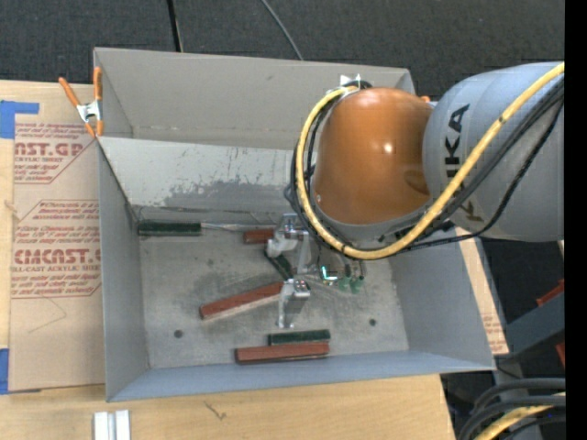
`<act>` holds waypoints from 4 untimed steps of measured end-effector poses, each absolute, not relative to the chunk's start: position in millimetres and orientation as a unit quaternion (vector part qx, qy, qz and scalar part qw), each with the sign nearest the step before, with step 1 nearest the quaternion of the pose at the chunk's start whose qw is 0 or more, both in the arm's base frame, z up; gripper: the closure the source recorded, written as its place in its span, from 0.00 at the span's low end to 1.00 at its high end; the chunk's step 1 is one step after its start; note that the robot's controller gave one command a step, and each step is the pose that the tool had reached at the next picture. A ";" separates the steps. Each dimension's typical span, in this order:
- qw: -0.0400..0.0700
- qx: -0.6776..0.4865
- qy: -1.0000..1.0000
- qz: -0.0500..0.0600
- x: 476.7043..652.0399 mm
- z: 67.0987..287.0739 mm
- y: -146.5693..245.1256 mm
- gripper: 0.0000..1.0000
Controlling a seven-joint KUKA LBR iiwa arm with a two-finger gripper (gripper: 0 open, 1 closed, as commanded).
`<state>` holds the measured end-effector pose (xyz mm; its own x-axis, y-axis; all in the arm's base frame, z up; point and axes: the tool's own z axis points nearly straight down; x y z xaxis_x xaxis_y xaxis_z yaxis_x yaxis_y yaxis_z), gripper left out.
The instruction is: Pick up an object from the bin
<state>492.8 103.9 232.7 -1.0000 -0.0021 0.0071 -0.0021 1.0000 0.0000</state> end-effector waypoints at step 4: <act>-0.011 -0.043 -0.999 -0.003 518.7 83.6 100.3 1.00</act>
Offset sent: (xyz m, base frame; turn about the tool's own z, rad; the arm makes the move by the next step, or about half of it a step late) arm 0.0105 0.0013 -0.1627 0.0164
